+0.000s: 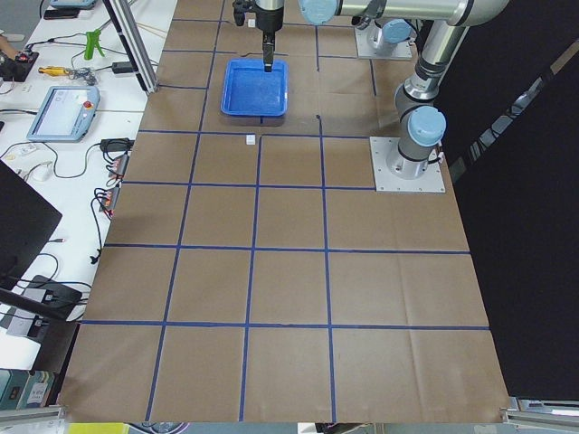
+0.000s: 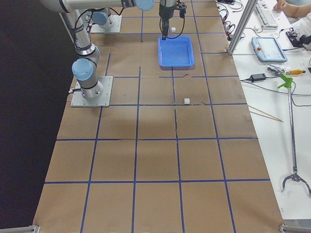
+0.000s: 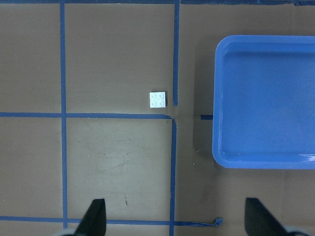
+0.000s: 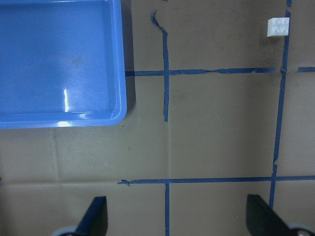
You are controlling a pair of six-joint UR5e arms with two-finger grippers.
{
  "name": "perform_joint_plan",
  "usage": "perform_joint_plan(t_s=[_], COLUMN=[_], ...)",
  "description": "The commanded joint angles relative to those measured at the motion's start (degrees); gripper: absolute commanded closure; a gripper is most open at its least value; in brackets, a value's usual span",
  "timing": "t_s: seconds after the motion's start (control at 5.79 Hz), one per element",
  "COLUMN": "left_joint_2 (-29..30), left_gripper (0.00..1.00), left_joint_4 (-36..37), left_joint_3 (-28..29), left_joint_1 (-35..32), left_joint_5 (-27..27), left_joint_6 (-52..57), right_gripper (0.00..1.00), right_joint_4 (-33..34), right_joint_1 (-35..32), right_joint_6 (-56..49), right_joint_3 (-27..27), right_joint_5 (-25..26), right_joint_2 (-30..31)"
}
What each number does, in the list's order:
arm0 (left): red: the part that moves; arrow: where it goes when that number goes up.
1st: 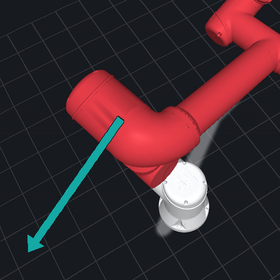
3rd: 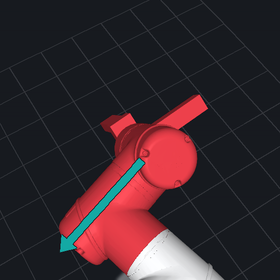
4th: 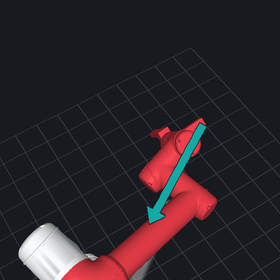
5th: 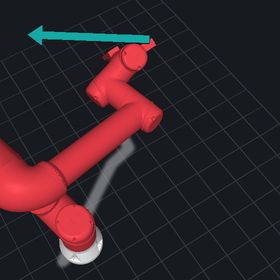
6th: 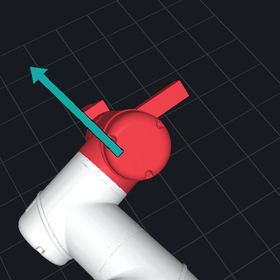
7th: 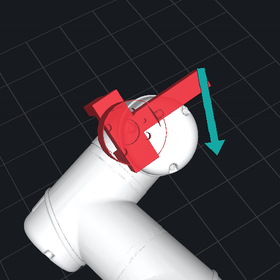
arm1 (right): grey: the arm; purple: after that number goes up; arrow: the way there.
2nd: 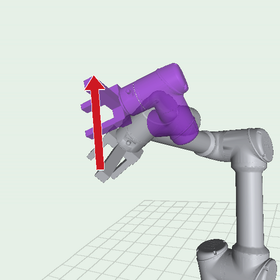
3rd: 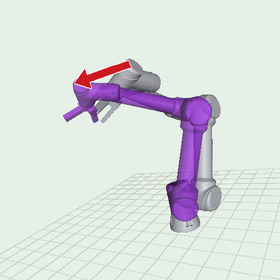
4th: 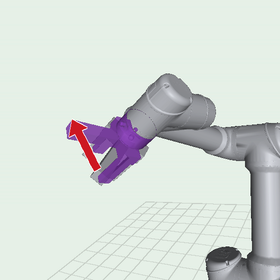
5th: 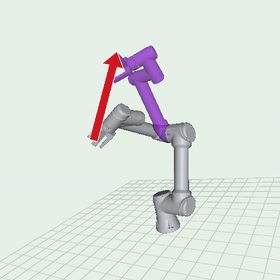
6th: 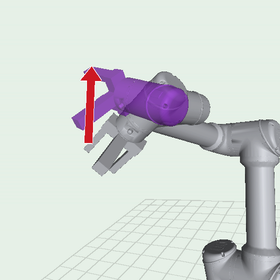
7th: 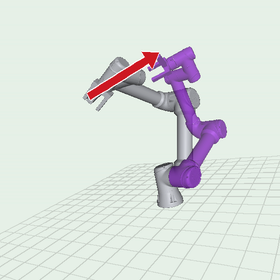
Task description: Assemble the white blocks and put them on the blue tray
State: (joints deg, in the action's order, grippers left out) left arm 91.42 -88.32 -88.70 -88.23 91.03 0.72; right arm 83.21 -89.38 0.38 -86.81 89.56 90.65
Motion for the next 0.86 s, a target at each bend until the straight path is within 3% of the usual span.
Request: perform_joint_plan(t_s=[0.0,0.35,0.69], left_joint_2=[9.93,16.41,20.36], left_gripper=[0.01,0.01,0.01], left_joint_4=[1.55,15.73,33.49], left_joint_3=[-1.37,-6.01,-13.92], left_joint_1=[0.26,0.34,1.13], left_joint_5=[-0.32,-0.33,-0.5], left_joint_6=[-0.36,2.95,3.23], right_gripper=[0.0,0.0,0.0], right_joint_4=[-0.06,-0.15,0.03], right_joint_1=[-0.09,0.0,0.44], right_joint_6=[-0.03,-1.59,-18.47], right_joint_3=[0.15,0.41,-0.11], right_joint_5=[-0.52,-2.81,-1.86], right_joint_2=[-0.12,0.05,-0.56])
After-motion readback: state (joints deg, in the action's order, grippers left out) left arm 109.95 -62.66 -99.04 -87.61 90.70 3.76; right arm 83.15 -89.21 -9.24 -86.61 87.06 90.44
